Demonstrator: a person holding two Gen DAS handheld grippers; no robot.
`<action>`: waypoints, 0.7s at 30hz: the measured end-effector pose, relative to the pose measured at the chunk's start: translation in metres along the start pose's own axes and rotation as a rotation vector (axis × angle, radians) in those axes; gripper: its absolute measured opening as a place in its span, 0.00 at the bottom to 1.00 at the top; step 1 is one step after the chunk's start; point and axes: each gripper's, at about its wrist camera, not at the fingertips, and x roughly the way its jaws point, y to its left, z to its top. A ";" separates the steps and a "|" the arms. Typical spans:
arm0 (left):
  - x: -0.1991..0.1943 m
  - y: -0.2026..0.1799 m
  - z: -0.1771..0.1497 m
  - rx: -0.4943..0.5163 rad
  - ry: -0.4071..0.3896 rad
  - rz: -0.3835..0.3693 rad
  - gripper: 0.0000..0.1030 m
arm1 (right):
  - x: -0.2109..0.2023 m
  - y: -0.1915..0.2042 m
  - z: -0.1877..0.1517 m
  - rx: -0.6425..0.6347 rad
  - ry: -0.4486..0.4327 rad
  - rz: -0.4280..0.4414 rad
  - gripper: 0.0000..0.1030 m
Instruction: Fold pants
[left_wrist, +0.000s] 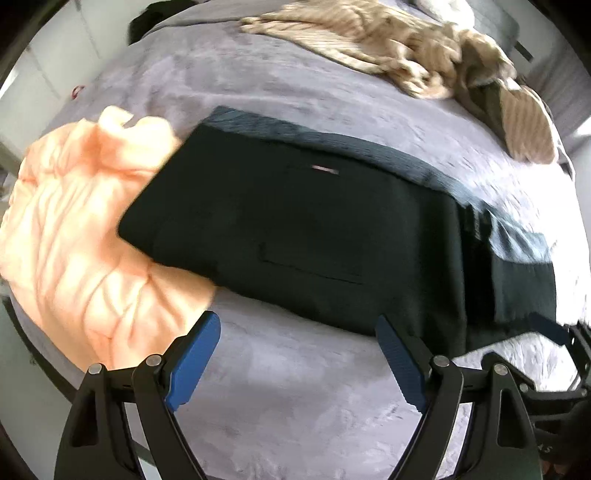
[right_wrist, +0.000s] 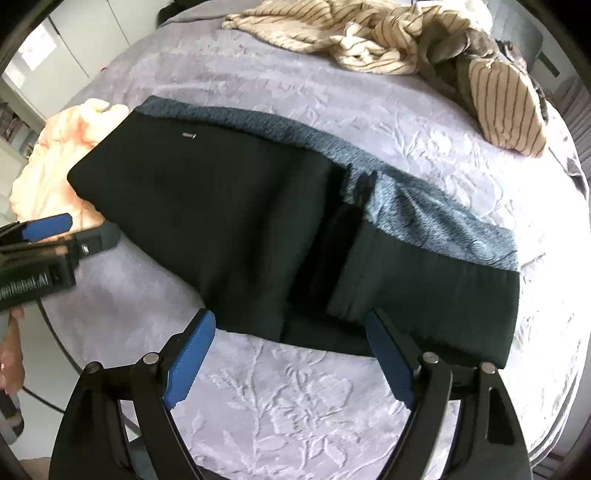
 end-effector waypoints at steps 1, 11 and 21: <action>0.001 0.011 0.002 -0.024 -0.002 0.000 0.85 | 0.001 0.002 0.001 -0.003 0.007 0.004 0.84; 0.022 0.075 0.001 -0.185 0.054 -0.063 0.85 | 0.019 0.031 0.007 -0.009 0.078 0.074 0.84; 0.041 0.099 0.002 -0.283 0.069 -0.222 0.84 | 0.036 0.042 0.007 -0.014 0.143 0.093 0.84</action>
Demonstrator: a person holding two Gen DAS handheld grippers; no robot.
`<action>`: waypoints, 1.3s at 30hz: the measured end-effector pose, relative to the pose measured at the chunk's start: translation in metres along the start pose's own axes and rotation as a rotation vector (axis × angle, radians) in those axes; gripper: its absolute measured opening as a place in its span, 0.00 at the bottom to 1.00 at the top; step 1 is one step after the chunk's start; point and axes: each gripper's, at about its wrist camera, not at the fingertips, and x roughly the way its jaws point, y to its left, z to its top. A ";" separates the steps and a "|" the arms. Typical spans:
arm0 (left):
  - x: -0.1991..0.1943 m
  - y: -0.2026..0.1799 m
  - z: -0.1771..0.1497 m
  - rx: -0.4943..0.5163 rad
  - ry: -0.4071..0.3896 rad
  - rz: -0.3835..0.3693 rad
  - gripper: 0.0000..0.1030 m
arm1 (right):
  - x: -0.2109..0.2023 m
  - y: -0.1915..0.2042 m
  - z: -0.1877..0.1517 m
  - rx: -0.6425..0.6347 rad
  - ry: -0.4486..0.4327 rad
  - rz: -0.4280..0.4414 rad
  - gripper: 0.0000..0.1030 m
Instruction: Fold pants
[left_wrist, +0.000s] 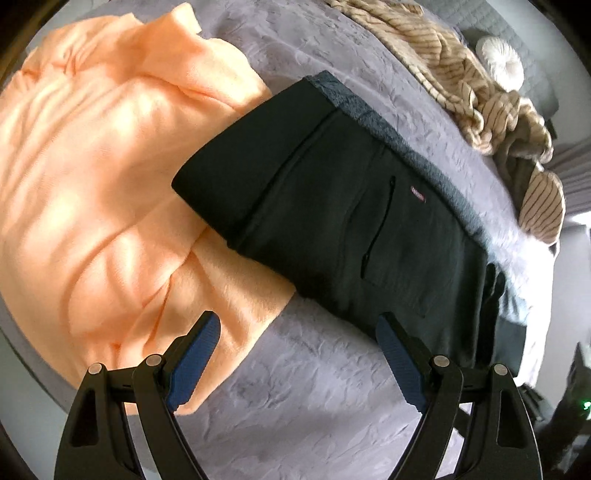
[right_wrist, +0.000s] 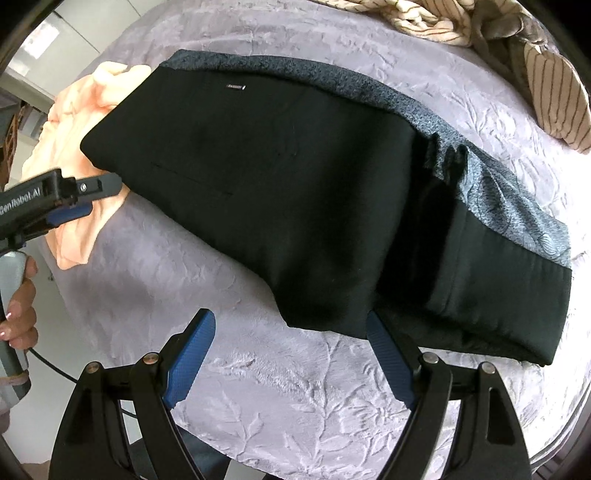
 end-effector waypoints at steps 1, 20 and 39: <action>0.000 0.001 0.002 -0.006 -0.001 -0.018 0.85 | 0.001 -0.001 0.000 0.004 -0.001 -0.001 0.84; 0.031 0.001 0.029 -0.084 -0.054 -0.209 0.85 | 0.052 -0.026 0.016 0.081 0.024 0.072 0.94; 0.039 -0.028 0.042 -0.030 -0.078 -0.076 0.79 | 0.032 -0.047 0.015 0.135 -0.003 0.146 0.94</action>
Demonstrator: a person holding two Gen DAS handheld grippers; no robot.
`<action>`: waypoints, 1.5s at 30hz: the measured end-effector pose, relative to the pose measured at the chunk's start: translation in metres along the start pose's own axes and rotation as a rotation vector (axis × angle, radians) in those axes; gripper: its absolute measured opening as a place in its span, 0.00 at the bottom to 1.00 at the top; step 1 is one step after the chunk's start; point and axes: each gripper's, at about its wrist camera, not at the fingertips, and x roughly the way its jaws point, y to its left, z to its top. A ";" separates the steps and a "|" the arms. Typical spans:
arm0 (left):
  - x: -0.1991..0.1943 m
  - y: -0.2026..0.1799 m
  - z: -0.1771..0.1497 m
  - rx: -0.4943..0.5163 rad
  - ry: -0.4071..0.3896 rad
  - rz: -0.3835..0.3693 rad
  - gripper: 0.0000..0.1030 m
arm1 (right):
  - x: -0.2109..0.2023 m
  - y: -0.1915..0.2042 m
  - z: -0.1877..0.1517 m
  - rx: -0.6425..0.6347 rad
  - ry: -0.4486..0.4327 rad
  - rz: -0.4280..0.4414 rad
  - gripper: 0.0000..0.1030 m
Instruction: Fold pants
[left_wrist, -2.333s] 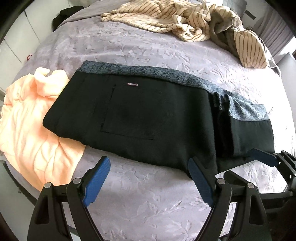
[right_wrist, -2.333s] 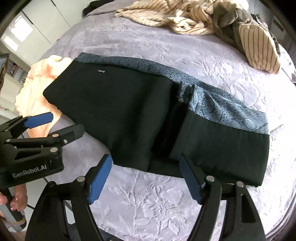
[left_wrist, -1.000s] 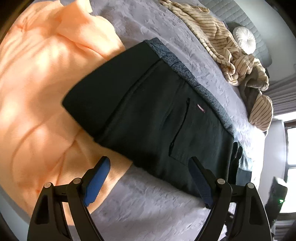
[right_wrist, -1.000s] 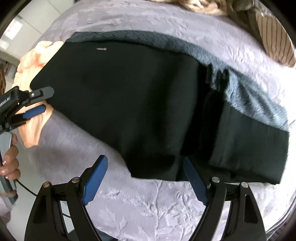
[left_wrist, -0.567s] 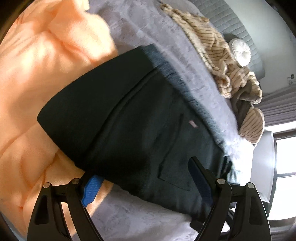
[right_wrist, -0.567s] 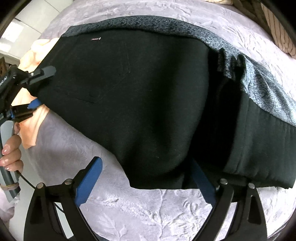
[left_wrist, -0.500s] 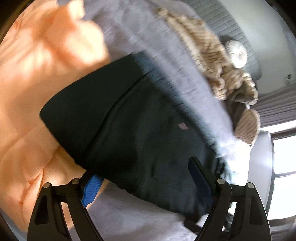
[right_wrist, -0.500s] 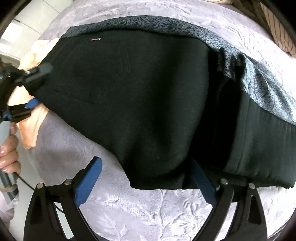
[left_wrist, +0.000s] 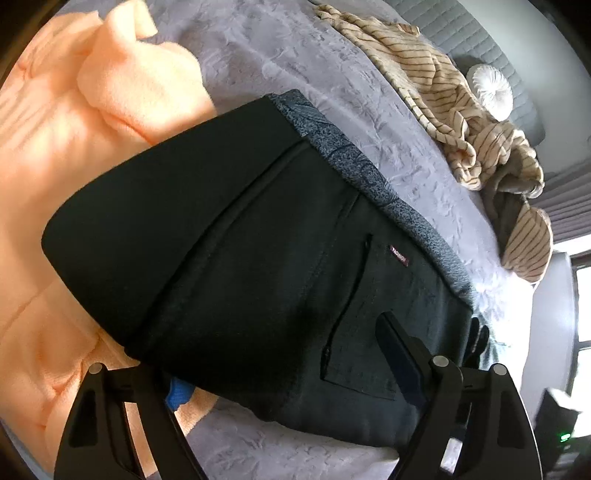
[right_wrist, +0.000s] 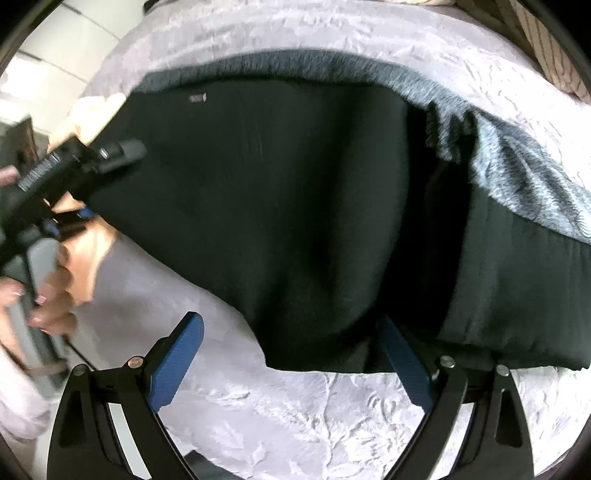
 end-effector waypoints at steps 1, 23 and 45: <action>0.000 -0.005 0.000 0.024 -0.003 0.039 0.70 | -0.005 -0.001 0.002 0.004 -0.010 0.004 0.94; -0.017 -0.037 -0.011 0.232 -0.091 0.269 0.41 | -0.048 0.041 0.096 -0.069 -0.034 0.106 0.94; -0.008 -0.085 -0.061 0.655 -0.295 0.564 0.41 | -0.023 0.186 0.182 -0.362 0.185 0.178 0.94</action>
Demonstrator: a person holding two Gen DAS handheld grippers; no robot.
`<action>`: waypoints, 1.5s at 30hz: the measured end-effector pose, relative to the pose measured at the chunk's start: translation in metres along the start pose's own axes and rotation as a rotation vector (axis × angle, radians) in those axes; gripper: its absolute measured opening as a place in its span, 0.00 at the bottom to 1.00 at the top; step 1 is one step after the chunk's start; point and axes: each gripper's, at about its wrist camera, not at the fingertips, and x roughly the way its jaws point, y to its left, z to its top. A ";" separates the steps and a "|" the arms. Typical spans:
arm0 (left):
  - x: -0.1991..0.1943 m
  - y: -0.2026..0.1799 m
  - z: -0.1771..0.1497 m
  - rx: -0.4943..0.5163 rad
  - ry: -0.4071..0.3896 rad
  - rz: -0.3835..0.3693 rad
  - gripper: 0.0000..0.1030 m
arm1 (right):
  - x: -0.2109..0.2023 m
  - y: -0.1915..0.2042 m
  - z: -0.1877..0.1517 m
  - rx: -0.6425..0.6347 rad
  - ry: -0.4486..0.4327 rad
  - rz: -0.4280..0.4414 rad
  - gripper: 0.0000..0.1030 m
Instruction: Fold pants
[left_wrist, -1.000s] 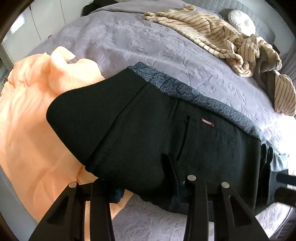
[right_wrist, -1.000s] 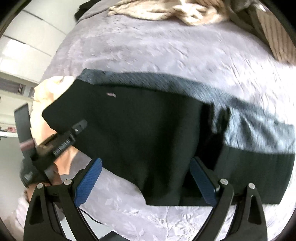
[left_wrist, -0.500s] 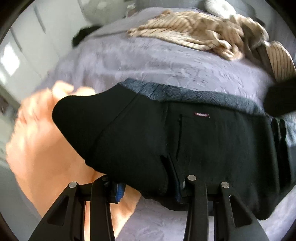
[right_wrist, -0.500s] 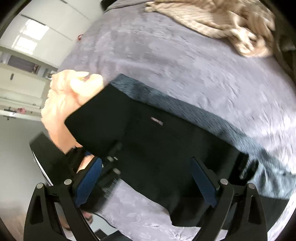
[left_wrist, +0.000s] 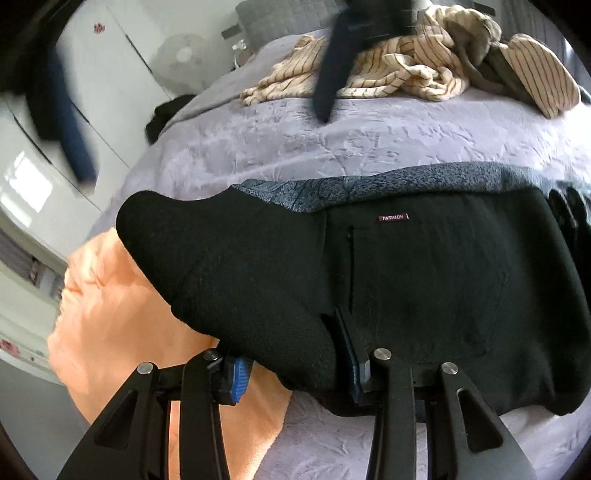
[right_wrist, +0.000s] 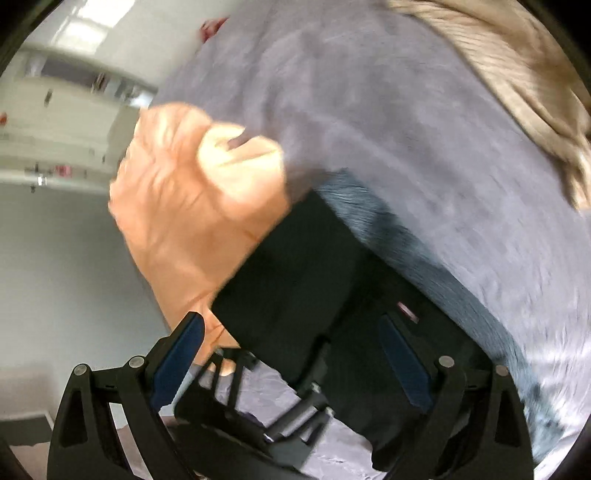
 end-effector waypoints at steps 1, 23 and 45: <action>0.000 -0.001 -0.001 0.007 -0.002 0.006 0.41 | 0.010 0.009 0.007 -0.021 0.036 -0.011 0.94; -0.065 -0.007 0.019 -0.024 -0.122 -0.076 0.40 | -0.016 -0.022 -0.031 0.047 -0.030 0.144 0.18; -0.191 -0.106 0.050 0.195 -0.296 -0.269 0.40 | -0.153 -0.129 -0.213 0.278 -0.464 0.379 0.19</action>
